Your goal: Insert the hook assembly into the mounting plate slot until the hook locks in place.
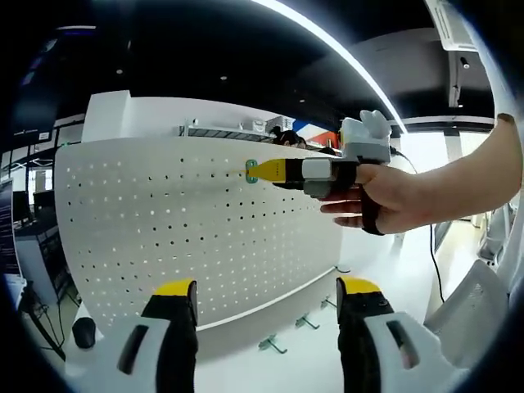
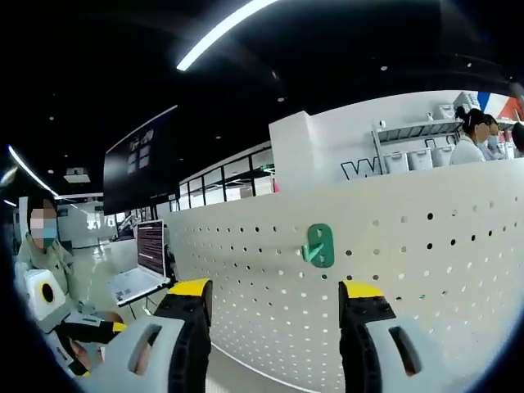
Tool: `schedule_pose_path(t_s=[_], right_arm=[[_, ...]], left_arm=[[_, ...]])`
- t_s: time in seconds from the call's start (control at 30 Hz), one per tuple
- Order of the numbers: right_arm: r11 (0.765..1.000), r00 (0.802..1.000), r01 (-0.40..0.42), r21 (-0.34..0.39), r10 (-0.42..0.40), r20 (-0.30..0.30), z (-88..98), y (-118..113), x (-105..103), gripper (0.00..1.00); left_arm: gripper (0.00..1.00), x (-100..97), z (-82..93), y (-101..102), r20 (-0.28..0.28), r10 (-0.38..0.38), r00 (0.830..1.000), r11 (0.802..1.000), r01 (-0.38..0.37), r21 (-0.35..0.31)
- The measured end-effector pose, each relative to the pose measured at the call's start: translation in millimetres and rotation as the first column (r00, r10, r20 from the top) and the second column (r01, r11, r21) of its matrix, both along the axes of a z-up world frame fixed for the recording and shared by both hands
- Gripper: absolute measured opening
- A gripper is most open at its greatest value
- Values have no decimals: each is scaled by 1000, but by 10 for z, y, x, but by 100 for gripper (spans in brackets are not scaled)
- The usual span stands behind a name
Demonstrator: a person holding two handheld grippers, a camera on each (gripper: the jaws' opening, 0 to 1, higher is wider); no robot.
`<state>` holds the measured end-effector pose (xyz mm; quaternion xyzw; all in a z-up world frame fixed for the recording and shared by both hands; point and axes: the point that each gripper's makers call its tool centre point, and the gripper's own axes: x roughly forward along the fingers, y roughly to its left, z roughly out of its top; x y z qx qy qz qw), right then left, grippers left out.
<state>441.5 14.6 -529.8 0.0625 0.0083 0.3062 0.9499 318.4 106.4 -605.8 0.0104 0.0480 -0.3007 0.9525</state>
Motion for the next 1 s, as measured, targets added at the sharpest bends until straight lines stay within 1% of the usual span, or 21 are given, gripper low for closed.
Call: schedule_pose_path(t_s=[0.07, 0.17, 0.2, 0.23, 0.27, 0.5, 0.57, 0.83, 0.9, 1.0], right_arm=[[1000, 1000, -5, -6, 5, 7, -19, -45, -43, 61], [1000, 1000, -20, -20, 20, 10, -59, -106, -116, 60], [999, 999, -25, -26, 26, 28, -51, -121, -146, 60], [999, 999, -30, -17, 31, 30, -61, -154, -181, 60], [999, 999, -31, -17, 31, 25, -78, -178, -198, 60], [998, 998, -50, -28, 51, 41, -134, -320, -353, 60], [998, 998, -54, -30, 55, 36, -150, -354, -379, 60], [997, 997, -56, -46, 58, 53, -205, -509, -536, 60], [997, 997, -51, -60, 55, 53, -244, -555, -568, 60], [997, 998, -52, -51, 55, 45, -296, -622, -630, 60]], left_arm=[[71, 1, -12, -8, -1, -1, 1000, 1000, 1, 8], [72, -2, -8, -24, 0, -6, 1000, 1000, 6, 2], [72, -2, -10, -27, 0, -7, 1000, 1000, 7, 3], [72, -2, -17, -29, -3, -8, 1000, 1000, 8, 4], [72, 0, -25, -31, -4, -9, 1000, 1000, 9, 3], [73, 20, -42, -30, -6, -7, 1000, 1000, 7, -10], [73, 25, -41, -31, -2, -9, 1000, 1000, 9, -14], [75, 39, -34, -44, -3, -16, 1000, 1000, 16, -23], [75, 38, -35, -44, -2, -17, 1000, 1000, 17, -18], [76, 37, -26, -41, 1, -16, 1000, 1000, 16, -16]])
